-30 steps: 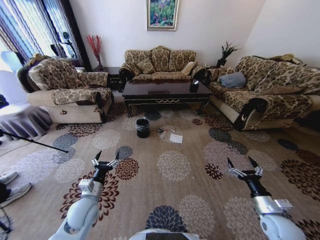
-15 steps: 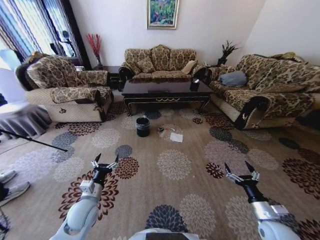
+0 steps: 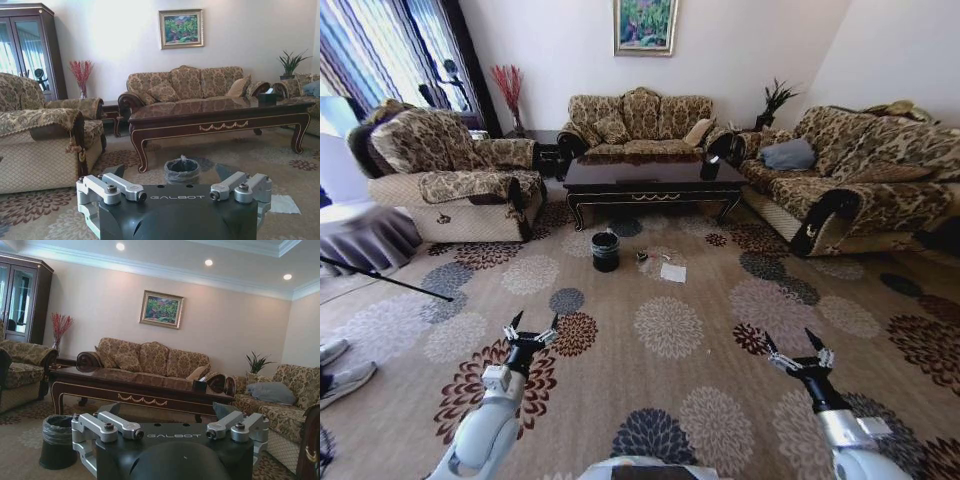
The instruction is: Move to the front of the table and pick up the trash from the floor, then place it into the trash bin.
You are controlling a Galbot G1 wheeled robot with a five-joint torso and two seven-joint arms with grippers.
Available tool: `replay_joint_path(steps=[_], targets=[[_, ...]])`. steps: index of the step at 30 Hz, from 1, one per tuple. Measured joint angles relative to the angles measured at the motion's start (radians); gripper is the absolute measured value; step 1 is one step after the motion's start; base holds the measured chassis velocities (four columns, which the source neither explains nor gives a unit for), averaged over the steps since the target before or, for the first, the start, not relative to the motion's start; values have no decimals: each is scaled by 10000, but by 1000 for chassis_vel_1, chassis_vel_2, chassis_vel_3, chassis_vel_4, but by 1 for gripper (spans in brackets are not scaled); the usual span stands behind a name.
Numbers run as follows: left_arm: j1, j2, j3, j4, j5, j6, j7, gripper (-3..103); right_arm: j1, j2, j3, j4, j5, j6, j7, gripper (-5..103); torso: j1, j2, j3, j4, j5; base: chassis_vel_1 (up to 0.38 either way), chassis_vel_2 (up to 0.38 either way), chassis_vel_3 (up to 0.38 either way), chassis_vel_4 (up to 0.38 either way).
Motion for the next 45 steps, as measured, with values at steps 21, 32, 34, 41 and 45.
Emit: replay_joint_path(steps=[21,32,34,41,45], targets=[[40,94,-62,-198,48,180,18,100,-256,190,-8,158,-72,257,-114,100,-393,-933,-539,-1,0,0,0,0,0],[145,100,-72,-269,197,198,63,100,-221,222,45,-41,-52,348,-197,100,-625,-1458,-833,0,1,0,0,0,0],[145,112,-67,-278,198,213,56,100,-236,215,69,-87,-40,383,-242,100,-654,-1534,-877,-1,1,0,0,0,0],[176,140,40,-284,333,251,61,100,-258,200,102,-139,-35,480,-298,100,-756,-1795,-1038,-2,1,0,0,0,0],[413,79,115,-398,510,270,135,100,-92,157,20,-303,-73,381,-235,100,-851,-2021,-1168,-2,2,0,0,0,0]])
